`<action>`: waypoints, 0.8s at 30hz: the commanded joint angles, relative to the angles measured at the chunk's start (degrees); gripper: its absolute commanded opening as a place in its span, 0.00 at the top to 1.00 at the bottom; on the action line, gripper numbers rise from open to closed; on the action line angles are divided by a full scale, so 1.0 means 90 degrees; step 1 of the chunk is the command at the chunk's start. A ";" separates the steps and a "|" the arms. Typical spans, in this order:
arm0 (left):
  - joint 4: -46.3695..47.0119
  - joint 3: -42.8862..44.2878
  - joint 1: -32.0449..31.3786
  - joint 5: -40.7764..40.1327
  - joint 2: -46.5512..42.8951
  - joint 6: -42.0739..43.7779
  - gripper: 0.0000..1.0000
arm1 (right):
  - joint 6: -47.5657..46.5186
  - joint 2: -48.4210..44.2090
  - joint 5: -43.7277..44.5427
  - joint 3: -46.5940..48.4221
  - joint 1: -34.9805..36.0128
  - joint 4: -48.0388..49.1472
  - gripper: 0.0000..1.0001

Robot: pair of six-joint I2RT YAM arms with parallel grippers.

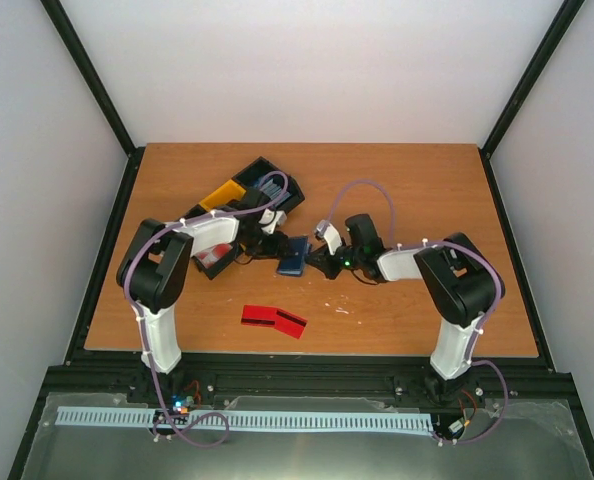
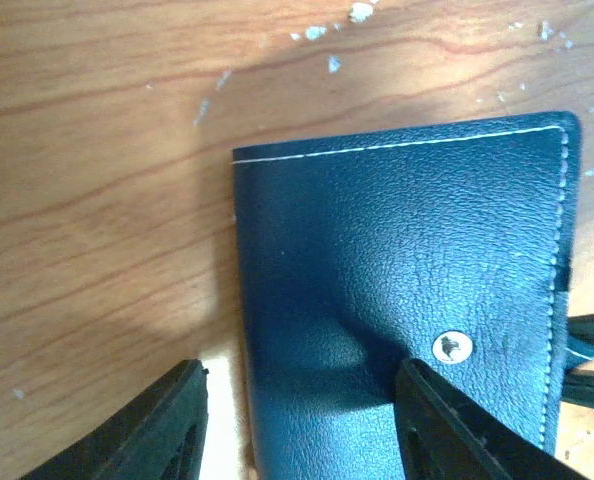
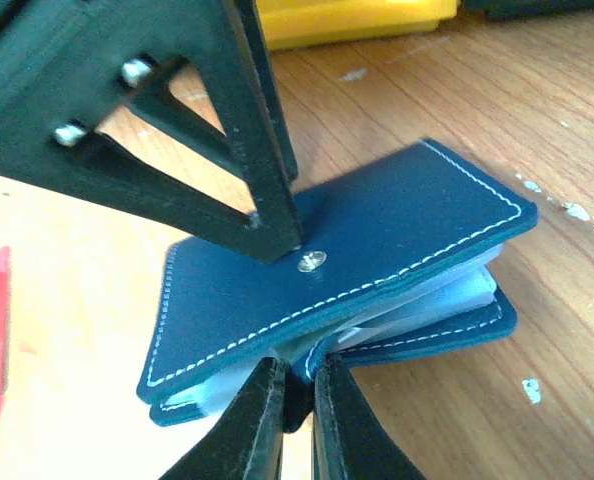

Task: Put the credit cards into the card holder
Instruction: Turn over the card holder at the center of the board.

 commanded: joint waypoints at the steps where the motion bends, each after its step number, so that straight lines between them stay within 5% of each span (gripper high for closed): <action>1: 0.0210 -0.0286 0.0148 0.0404 -0.0174 -0.0347 0.46 | 0.0782 -0.0666 -0.0808 -0.0267 -0.0053 0.1120 0.97; 17: 0.0760 -0.0571 0.0209 0.1257 -0.0442 -0.0508 0.43 | 0.1637 -0.0733 -0.1237 -0.0741 -0.0128 0.2055 0.96; 24: 0.1124 -0.0776 0.0208 0.1873 -0.0640 -0.0529 0.43 | 0.1564 -0.0771 -0.1129 -0.0805 -0.0128 0.1858 0.79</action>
